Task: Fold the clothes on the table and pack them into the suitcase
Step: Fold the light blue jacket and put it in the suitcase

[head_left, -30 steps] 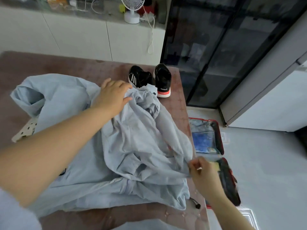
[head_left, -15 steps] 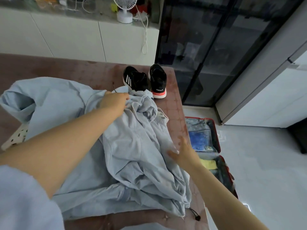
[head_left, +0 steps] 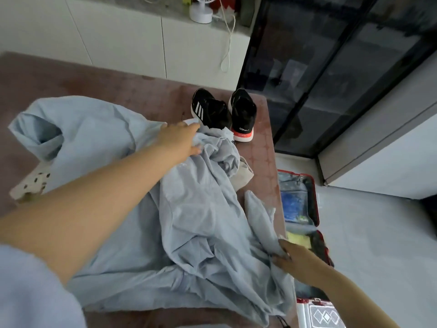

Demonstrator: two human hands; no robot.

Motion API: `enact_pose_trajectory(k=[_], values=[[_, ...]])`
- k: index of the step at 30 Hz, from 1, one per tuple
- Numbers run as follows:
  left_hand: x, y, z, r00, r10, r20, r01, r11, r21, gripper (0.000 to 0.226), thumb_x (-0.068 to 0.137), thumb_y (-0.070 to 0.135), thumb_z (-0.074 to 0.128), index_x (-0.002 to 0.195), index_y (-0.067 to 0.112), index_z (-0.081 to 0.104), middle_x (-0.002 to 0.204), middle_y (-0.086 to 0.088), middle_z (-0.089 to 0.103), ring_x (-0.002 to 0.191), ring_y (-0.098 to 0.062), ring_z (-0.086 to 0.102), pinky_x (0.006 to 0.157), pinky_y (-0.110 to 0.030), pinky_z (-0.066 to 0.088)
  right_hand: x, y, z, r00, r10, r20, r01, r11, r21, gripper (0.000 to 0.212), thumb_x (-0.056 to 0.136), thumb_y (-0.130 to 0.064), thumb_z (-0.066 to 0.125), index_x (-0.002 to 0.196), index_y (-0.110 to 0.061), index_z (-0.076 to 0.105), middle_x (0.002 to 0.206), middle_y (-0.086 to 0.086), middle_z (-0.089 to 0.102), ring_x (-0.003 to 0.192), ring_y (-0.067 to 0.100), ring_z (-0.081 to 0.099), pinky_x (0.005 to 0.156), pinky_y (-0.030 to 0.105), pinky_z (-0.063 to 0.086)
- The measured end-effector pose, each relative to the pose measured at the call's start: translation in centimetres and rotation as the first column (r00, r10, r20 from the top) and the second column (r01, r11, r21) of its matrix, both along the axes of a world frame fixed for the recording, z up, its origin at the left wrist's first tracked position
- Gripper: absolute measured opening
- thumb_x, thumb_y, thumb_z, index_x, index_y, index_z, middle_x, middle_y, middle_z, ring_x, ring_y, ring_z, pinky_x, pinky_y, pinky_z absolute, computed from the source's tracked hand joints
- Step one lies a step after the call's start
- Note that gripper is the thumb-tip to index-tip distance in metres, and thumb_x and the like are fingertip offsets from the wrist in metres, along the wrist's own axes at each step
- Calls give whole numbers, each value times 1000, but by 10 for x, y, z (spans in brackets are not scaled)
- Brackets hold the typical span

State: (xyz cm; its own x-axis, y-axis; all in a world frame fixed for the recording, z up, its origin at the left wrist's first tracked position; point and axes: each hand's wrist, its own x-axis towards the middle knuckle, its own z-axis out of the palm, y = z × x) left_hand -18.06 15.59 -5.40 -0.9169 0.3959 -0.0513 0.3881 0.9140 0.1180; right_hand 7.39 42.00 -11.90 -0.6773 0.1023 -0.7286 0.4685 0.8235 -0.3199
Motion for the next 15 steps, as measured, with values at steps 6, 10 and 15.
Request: enact_pose_trajectory(k=[6, 10, 15], values=[[12, -2, -19, 979, -29, 201, 12, 996, 87, 5, 89, 16, 52, 87, 19, 55, 85, -6, 61, 85, -27, 53, 78, -32, 41, -98, -6, 50, 904, 87, -419, 21, 969, 246, 29, 91, -37, 45, 85, -12, 58, 81, 6, 65, 78, 29, 61, 70, 36, 49], [35, -5, -16, 985, -126, 121, 103, 979, 175, 30, 91, 24, 48, 120, 31, 56, 95, 8, 68, 93, -22, 50, 94, -32, 38, -178, -55, 51, 847, -250, -469, 199, 967, -156, 40, 90, -40, 52, 104, -4, 61, 92, 10, 63, 85, 27, 58, 82, 38, 48], [30, -43, 20, 996, -85, -22, 88, 959, 271, 32, 91, 22, 54, 123, 25, 56, 111, 8, 65, 107, -18, 55, 98, -27, 23, -231, -76, 43, 841, -395, -369, 305, 910, -280, 14, 82, -18, 65, 78, -5, 63, 64, 5, 51, 56, 16, 47, 55, 25, 40]])
